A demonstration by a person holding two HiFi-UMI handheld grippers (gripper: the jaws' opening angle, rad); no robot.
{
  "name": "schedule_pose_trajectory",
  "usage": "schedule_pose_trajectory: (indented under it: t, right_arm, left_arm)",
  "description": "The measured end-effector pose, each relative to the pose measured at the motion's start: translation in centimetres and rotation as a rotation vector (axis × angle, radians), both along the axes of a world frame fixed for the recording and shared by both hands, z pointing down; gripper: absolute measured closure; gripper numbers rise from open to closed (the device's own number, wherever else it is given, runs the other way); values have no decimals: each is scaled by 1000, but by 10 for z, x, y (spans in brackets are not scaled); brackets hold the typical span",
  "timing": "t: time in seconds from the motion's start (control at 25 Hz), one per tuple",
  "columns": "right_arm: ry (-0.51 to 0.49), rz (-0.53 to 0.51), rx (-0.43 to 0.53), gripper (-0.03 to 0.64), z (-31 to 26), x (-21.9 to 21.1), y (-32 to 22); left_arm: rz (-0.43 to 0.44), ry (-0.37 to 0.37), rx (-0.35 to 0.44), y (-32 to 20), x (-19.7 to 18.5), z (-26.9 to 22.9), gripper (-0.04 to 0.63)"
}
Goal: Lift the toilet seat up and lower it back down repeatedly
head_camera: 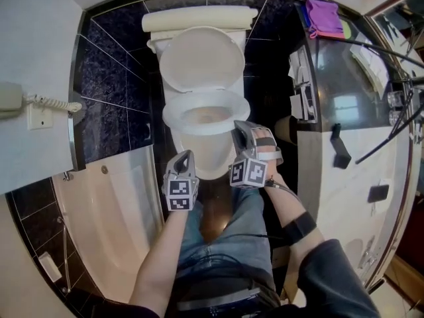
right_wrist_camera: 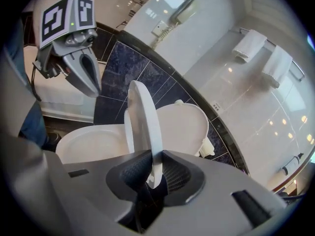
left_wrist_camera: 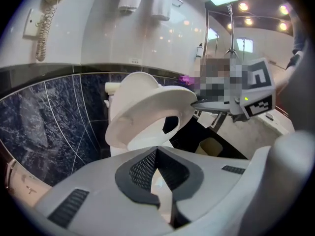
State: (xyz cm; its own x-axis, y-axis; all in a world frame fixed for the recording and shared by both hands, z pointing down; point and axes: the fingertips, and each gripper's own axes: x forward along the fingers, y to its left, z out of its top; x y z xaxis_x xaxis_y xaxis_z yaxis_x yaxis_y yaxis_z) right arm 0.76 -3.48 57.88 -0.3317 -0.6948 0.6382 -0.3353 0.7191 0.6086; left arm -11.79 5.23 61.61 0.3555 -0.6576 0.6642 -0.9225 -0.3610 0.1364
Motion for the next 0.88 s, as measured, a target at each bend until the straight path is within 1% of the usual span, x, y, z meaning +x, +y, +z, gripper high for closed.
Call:
schedule_pose_trajectory:
  t: [0.12,0.24,0.4,0.52,0.72,0.84,0.88]
  right_arm:
    - [32,-11,7,534,16,2,32]
    - [60,-21,13,532,31,2,54]
    - [90,-40,-17,523,57,5,87]
    - [109,-40,-49,518,73,7,108]
    - [134,-66,-76,520,90,9,130]
    - [138,-78,-108,546,101,13,150]
    - [135,-80,-112,589,103,14,157]
  left_arm:
    - [24,15,-1,8,8,10,598]
    - [29,28,10,13,10,22,598]
    - [53,31,34,25,14,33,598]
    - [68,39,15,41,14,46,598]
    - [54,44,-17,59,13,68,598]
    - [43,51,-43,71,14,81,598]
    - [39,54,-50,75,14,85,598]
